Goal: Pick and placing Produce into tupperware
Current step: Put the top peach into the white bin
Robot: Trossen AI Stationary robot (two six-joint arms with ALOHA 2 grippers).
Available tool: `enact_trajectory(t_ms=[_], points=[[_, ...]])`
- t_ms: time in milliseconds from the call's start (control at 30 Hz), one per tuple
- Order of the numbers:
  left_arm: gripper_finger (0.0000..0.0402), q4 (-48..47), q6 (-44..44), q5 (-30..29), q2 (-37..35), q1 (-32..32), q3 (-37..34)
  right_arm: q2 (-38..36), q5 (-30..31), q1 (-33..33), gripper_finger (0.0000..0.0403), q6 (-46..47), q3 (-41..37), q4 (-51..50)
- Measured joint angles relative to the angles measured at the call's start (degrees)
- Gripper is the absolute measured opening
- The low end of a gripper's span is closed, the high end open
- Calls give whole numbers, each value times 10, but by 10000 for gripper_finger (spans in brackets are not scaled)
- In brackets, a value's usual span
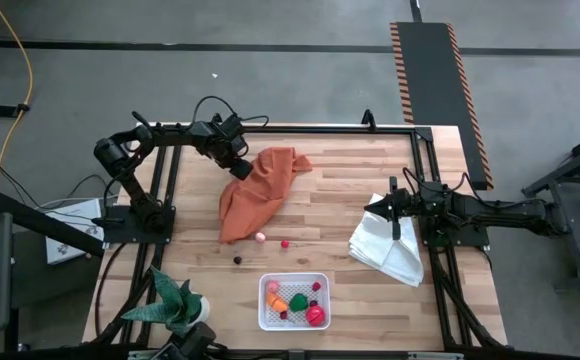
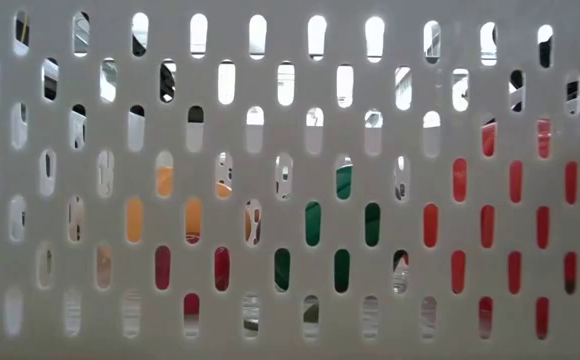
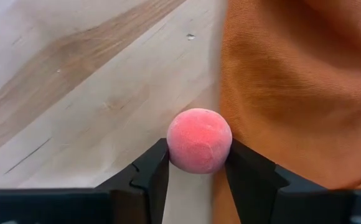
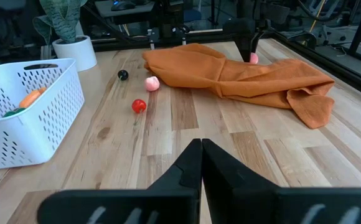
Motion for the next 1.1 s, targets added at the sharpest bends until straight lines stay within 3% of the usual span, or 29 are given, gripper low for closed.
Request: enact_trajectory(t_ms=[1100], points=[[133, -67, 1, -5, -71, 6, 9, 0, 0, 0, 0, 0, 0, 0]])
